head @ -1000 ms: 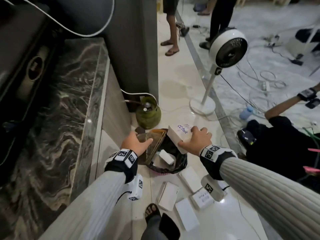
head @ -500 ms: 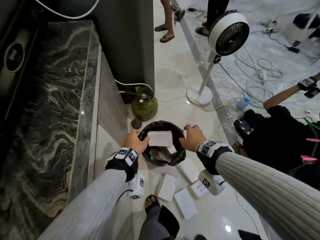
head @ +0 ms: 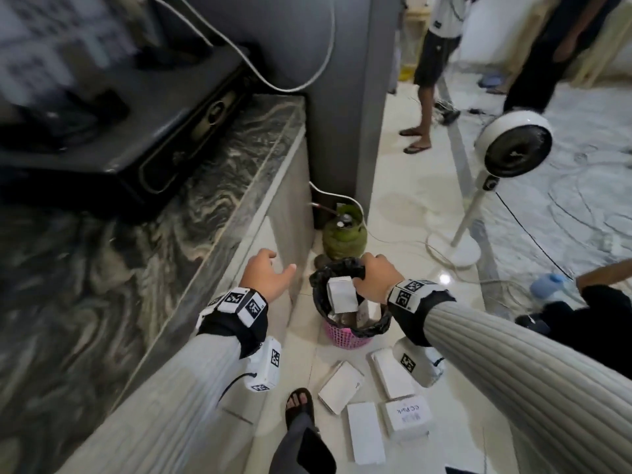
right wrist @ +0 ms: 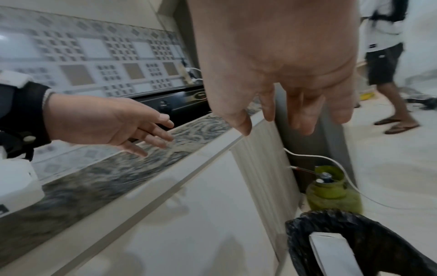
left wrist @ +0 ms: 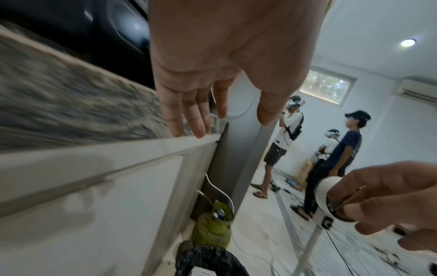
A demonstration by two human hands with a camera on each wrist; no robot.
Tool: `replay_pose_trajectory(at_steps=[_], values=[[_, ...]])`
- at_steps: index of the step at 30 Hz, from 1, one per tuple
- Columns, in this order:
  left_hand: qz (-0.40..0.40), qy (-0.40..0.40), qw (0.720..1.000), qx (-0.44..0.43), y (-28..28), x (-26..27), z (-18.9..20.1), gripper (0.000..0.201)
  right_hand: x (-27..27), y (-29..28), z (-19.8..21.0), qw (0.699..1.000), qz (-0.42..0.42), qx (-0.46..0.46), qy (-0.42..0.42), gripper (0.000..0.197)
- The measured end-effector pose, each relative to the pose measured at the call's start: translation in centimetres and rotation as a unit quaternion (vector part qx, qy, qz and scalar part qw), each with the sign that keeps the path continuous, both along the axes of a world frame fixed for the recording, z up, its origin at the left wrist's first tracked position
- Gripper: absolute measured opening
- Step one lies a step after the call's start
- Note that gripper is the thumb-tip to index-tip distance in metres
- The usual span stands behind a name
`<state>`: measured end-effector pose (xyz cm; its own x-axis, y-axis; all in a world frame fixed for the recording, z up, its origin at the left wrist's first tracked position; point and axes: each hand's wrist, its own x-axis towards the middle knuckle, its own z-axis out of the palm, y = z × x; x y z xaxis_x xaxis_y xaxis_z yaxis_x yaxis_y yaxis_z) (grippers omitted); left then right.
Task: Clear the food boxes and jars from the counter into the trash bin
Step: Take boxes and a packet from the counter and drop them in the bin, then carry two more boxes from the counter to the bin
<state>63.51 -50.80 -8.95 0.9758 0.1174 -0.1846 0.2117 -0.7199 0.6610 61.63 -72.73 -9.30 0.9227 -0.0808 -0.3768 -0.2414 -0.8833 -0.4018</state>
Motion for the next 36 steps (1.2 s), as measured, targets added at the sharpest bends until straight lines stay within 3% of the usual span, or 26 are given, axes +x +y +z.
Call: replay_pose_trajectory(at_steps=[7, 14, 20, 27, 36], values=[[0.149, -0.058, 0.987, 0.034, 9.2, -14.3, 6.8, 0.055, -5.5, 10.0, 5.5, 0.982, 0.168, 0.046, -0.074, 0.051], [0.299, -0.082, 0.946, 0.089, 21.2, -28.9, 11.9, 0.051, -12.3, 24.5, 10.7, 0.927, 0.348, 0.087, -0.108, 0.048], [0.414, -0.052, 0.903, 0.106, 31.4, -41.4, 12.4, 0.057, -18.9, 36.4, 12.8, 0.875, 0.463, 0.071, -0.119, 0.047], [0.524, -0.024, 0.843, 0.122, 44.0, -55.1, 13.2, 0.06, -25.5, 52.2, 14.6, 0.831, 0.54, 0.054, -0.124, 0.049], [0.594, 0.009, 0.795, 0.121, 57.6, -66.1, 14.0, 0.057, -33.2, 69.6, 14.8, 0.797, 0.589, 0.065, -0.121, 0.049]])
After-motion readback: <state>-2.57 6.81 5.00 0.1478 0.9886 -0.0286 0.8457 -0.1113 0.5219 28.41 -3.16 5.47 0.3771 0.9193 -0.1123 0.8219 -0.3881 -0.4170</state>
